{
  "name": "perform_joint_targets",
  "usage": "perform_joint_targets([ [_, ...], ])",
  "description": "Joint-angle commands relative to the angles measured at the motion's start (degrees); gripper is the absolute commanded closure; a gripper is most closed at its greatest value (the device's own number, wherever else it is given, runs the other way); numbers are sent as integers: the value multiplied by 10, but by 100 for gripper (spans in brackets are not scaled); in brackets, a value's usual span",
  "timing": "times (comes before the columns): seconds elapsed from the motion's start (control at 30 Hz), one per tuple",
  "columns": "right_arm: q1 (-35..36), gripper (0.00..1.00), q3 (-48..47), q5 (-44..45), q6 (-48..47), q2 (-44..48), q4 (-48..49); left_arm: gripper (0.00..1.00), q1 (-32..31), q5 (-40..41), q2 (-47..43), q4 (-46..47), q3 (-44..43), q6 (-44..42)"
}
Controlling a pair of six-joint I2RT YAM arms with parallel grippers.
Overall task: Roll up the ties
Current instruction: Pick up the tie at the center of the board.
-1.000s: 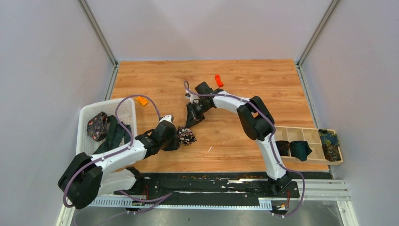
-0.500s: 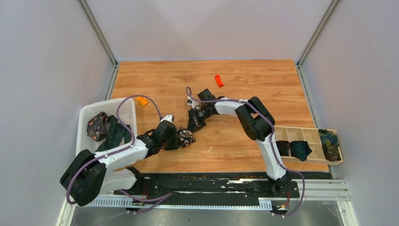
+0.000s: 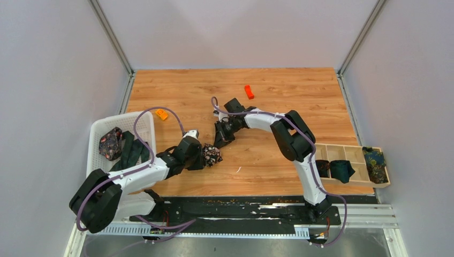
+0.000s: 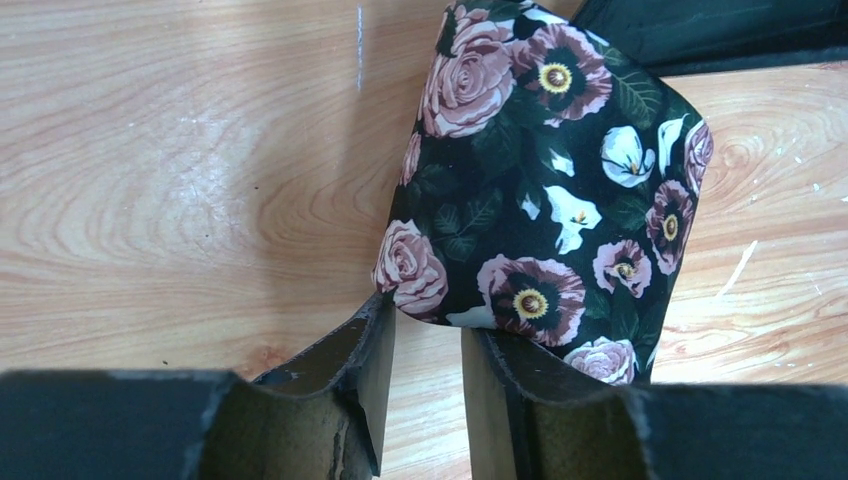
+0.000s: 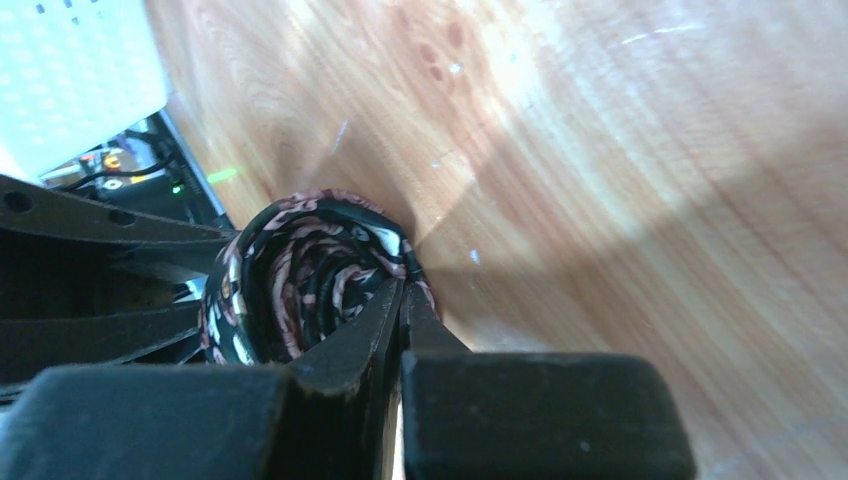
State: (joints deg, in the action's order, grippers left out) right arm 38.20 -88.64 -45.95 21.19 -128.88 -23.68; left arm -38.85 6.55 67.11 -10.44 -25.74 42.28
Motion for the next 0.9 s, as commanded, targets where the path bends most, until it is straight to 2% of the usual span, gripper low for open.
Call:
perform_joint_targets([
  [0.0,0,98,-42,74,-32,32,-54,60,5,14,-14,-64,-22,-27],
  [0.27,-4,97,-101,134,-58,33,-124,40,5,-17,-94,-158,-42,-52],
  [0.43,-12,96,-106,179,-71,63,-159,16,5,-11,-159,-192,-74,-81],
  [0.5,-16,94,-89,198,-72,87,-160,11,5,-5,-164,-195,-93,-100],
  [0.67,-16,89,-12,220,-66,163,-148,8,21,-23,-109,-192,-149,-147],
  [0.87,-17,76,87,246,-55,273,-130,8,67,-85,-27,-167,-185,-182],
])
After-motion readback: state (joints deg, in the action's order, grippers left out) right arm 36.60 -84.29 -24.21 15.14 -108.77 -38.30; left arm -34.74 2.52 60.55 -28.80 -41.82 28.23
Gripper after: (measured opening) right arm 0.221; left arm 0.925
